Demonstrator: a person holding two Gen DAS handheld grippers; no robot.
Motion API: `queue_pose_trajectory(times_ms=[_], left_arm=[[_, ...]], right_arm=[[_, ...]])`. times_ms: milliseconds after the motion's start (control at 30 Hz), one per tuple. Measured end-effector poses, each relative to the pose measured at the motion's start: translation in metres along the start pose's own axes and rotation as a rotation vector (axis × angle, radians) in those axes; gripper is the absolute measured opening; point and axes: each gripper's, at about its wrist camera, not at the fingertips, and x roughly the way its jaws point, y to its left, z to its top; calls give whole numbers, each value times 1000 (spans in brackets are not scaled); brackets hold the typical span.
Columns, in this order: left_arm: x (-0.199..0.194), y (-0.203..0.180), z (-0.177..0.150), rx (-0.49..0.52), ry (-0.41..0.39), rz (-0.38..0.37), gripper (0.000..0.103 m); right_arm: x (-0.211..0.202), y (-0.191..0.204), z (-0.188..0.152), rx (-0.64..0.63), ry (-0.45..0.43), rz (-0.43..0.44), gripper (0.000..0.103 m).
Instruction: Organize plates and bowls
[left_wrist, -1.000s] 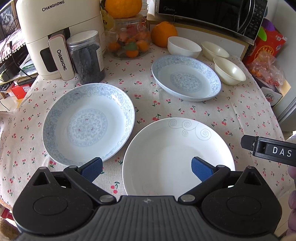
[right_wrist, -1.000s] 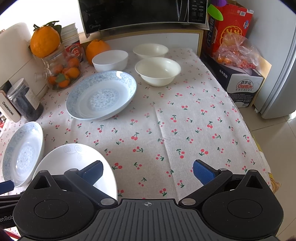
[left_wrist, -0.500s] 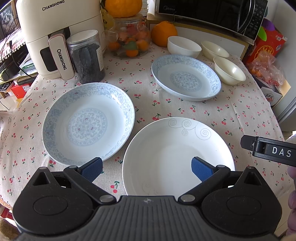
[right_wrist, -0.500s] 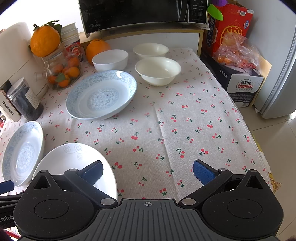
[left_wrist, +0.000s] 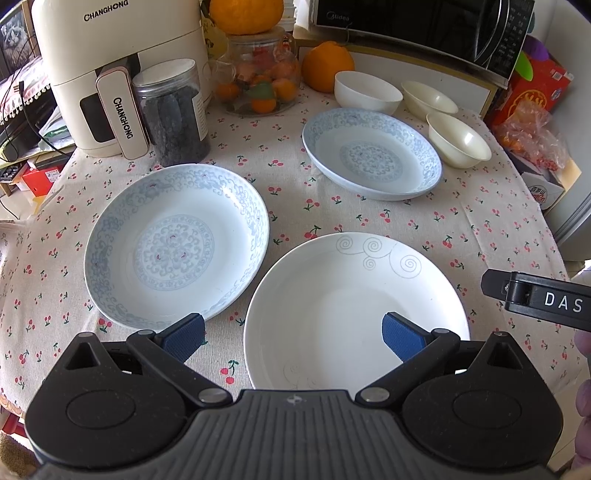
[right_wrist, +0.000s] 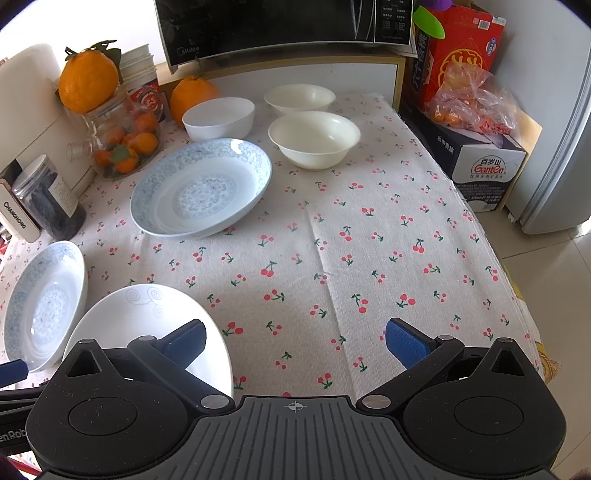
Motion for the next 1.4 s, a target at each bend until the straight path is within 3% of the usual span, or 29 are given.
queue_pose_trajectory(times_ms=[667, 900, 1167, 1400], left_arm=[[2, -3, 8, 7, 17, -16, 102], [6, 2, 31, -19, -2, -41, 101], [18, 3, 57, -47, -8, -112, 98], [37, 8, 77, -120, 2, -155, 96]], right_arm=[[2, -2, 3, 13, 26, -2, 103], [3, -9, 29, 44, 62, 32, 103], [14, -13, 65, 51, 62, 110, 103], [45, -23, 79, 150, 65, 238, 103]])
